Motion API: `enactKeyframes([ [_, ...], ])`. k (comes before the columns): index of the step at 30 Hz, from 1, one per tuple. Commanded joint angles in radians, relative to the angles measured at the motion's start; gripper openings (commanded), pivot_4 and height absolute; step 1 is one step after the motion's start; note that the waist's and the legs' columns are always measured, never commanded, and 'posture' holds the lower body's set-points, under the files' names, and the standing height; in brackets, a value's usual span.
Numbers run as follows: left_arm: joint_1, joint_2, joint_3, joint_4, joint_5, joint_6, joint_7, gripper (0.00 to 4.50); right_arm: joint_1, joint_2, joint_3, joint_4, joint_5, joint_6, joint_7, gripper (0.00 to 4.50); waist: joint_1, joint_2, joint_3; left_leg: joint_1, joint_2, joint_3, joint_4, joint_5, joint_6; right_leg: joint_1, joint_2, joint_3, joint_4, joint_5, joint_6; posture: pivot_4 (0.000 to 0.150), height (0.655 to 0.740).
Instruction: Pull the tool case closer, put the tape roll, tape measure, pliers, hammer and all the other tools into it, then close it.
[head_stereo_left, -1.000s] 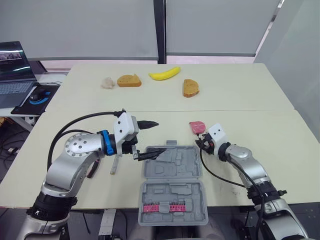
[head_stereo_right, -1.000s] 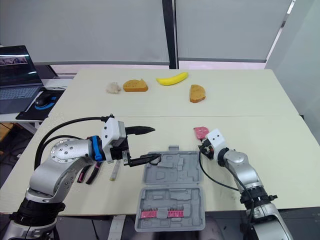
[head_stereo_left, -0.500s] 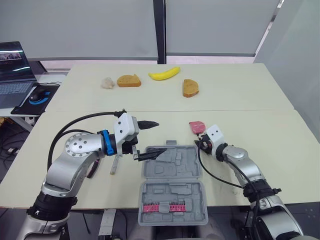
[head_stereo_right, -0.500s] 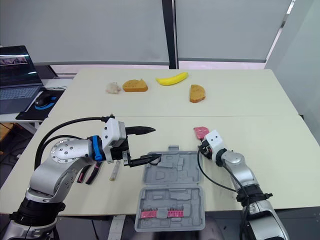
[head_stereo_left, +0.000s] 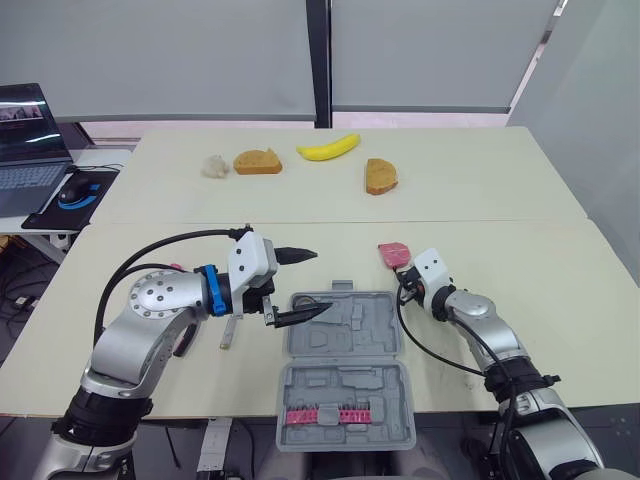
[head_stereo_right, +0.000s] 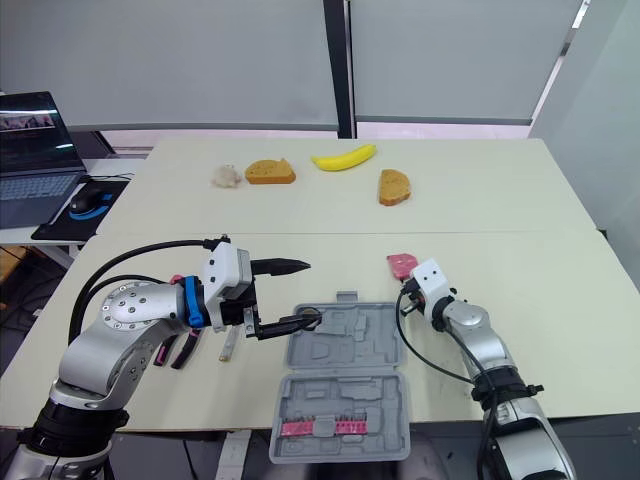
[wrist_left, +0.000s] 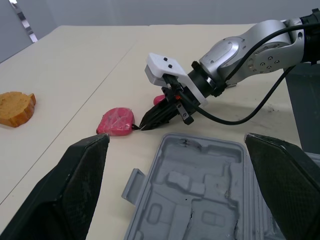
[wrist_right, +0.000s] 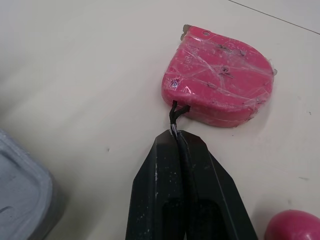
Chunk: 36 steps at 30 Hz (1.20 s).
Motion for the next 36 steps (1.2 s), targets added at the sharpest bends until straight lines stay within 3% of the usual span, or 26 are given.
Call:
enactKeyframes([
  [1, -0.009, 0.005, 0.0, -0.023, 0.006, -0.022, -0.003, 4.5, -0.013, 0.003, -0.023, -0.001, 0.004, -0.014, -0.008, 0.01, 0.0, 0.0, 0.0, 0.0, 0.0, 0.0, 0.0, 0.0, 0.0, 0.0, 0.0, 0.0, 0.0, 0.0, 0.0, 0.15, 0.74],
  [11, 0.011, 0.011, -0.001, -0.034, -0.002, -0.017, -0.016, 4.5, 0.099, -0.072, -0.036, -0.189, 0.023, 0.06, 0.055, 0.01, 0.002, 0.0, 0.0, 0.0, 0.0, 0.0, 0.0, -0.001, 0.001, 0.0, 0.0, 0.0, 0.0, 0.0, 0.0, 0.15, 0.74],
  [25, 0.058, 0.005, -0.047, -0.104, -0.04, 0.03, -0.036, 4.5, 0.444, -0.269, -0.095, -0.643, 0.108, 0.299, 0.165, 0.01, 0.006, 0.001, -0.001, 0.0, 0.0, -0.001, 0.0, -0.002, 0.003, 0.001, 0.0, -0.001, 0.0, 0.0, 0.0, 0.15, 0.74],
  [36, 0.064, 0.065, -0.098, -0.138, -0.072, 0.062, -0.13, 4.5, 0.752, -0.449, -0.19, -0.914, 0.244, 0.43, 0.31, 0.01, 0.011, 0.001, -0.001, 0.0, 0.0, -0.001, 0.0, -0.002, 0.004, 0.002, 0.0, -0.001, -0.001, 0.0, 0.0, 0.15, 0.74],
])
